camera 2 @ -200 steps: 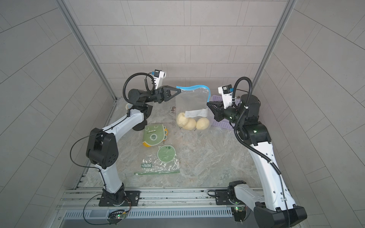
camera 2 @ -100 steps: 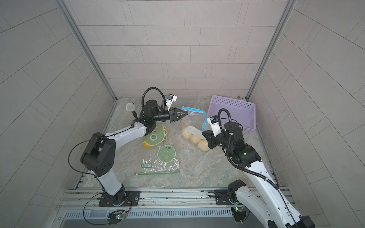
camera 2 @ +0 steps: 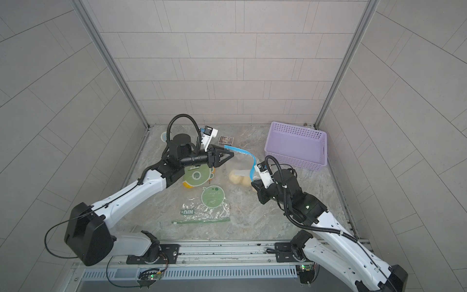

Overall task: Open the zip-top bag and take out the pear
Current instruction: Place the zipper food storage bag at the center of the board.

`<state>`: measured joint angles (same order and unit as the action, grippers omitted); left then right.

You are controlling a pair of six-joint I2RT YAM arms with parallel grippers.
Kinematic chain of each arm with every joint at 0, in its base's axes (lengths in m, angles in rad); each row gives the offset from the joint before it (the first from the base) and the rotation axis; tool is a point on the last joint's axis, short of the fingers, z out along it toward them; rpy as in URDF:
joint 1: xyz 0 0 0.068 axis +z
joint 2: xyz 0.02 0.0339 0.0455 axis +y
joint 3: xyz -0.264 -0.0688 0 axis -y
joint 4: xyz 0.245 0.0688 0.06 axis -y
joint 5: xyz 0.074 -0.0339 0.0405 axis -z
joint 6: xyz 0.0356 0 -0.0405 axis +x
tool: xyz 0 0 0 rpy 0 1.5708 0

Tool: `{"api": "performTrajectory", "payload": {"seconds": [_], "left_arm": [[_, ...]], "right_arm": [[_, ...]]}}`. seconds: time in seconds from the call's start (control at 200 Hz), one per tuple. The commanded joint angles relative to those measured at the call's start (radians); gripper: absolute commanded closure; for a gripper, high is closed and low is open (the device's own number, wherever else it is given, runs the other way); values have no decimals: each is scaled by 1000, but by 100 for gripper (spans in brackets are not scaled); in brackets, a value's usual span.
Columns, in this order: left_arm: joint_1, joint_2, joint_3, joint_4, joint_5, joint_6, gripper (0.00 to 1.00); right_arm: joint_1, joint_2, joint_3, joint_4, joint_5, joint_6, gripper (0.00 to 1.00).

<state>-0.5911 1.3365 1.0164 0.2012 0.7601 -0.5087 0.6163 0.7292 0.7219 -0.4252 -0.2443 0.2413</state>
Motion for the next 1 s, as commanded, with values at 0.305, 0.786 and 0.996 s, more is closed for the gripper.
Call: {"api": "performTrajectory", "payload": {"seconds": [0.305,0.786,0.996], "left_arm": [[-102,-51,-103,-48,-177,-8,33],[-144,-211,21,-291,-133,-126,33],[-242,-199,110,-502,-257,-121,32]], "right_arm": [[17,-148,25,-117,132,42,89],[16,-123,26,-123,119,44,89],[17,-123,25,-123,115,44,89]]}}
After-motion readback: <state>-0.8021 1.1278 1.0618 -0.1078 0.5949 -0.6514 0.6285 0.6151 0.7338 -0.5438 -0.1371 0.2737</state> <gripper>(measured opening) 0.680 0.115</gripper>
